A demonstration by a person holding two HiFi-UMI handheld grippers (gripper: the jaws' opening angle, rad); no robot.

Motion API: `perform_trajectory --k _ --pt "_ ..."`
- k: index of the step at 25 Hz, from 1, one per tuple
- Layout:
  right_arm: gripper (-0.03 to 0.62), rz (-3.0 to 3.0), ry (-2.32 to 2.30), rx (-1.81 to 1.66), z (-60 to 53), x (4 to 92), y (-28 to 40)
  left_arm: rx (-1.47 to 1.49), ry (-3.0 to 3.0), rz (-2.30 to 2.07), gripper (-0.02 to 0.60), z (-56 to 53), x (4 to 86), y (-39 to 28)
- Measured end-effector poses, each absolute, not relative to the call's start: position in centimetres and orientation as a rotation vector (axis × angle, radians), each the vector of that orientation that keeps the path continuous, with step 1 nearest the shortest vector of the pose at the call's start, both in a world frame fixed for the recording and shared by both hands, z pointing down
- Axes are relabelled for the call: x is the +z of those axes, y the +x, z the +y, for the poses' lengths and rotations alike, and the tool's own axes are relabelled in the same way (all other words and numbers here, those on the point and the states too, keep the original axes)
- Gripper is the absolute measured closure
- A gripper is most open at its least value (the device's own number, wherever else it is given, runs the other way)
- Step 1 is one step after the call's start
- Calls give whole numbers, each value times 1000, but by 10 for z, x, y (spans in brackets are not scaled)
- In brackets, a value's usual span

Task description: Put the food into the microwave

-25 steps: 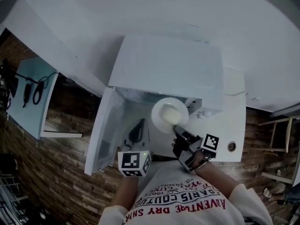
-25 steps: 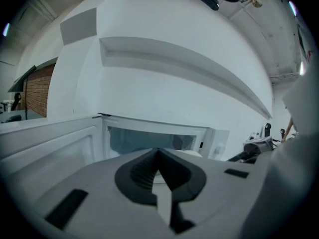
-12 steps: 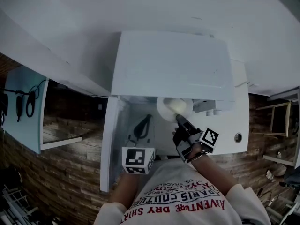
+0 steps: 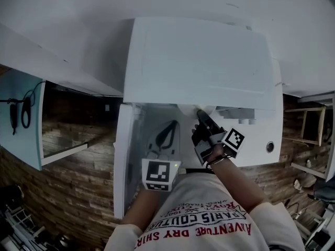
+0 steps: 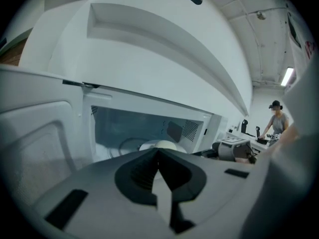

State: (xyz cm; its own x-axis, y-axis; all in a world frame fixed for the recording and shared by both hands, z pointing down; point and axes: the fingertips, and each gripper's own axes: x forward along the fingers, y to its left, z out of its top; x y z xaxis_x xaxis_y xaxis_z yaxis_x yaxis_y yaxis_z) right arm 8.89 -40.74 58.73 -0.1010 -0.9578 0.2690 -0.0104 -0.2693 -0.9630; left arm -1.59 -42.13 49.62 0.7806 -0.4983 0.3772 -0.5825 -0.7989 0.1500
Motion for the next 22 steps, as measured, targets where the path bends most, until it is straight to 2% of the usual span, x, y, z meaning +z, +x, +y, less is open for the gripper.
perform_trajectory --k 22 --pt "563 1118 -1462 -1433 -453 597 88 519 2596 -811 575 -428 527 -33"
